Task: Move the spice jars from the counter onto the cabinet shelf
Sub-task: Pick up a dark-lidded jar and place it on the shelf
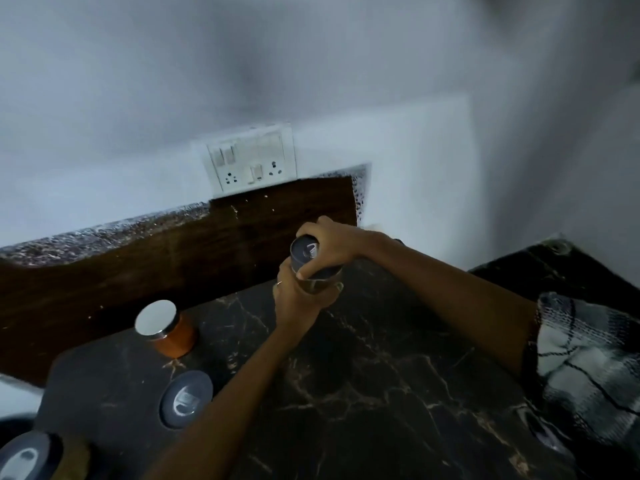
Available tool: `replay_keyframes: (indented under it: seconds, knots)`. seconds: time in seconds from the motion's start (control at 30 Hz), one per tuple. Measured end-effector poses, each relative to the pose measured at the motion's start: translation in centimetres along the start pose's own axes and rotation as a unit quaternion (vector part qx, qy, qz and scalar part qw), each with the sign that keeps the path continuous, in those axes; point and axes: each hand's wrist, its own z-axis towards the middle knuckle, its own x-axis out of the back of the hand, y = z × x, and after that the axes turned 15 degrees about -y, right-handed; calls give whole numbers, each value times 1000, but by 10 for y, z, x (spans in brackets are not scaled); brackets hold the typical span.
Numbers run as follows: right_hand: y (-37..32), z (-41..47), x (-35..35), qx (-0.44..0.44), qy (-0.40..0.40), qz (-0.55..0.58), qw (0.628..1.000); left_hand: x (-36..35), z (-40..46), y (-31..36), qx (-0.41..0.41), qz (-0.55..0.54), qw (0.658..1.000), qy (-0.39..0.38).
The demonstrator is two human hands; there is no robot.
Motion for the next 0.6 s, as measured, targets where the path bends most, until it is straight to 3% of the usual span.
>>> replay_keyframes:
  seconds: [0.1,0.2,0.4,0.5,0.6]
  knots:
    - [-22,-11,9,39,-42,-22,998,22,-15,11,-24,-31,998,-54]
    - [-57,-23,11,60,-25,-54,996,46,-37,22,-26,-91,993,-73]
    - [-121,-41,26,16,43,-105,993,85,-68,39,-57,-59,997,2]
    - [-145,-51,33,21,15,-59,998,104,-78,48,-73,-53,996,17]
    - [-162,-67,46,70,-39,-23,997,129,-85,54,-99,-98,990,-16]
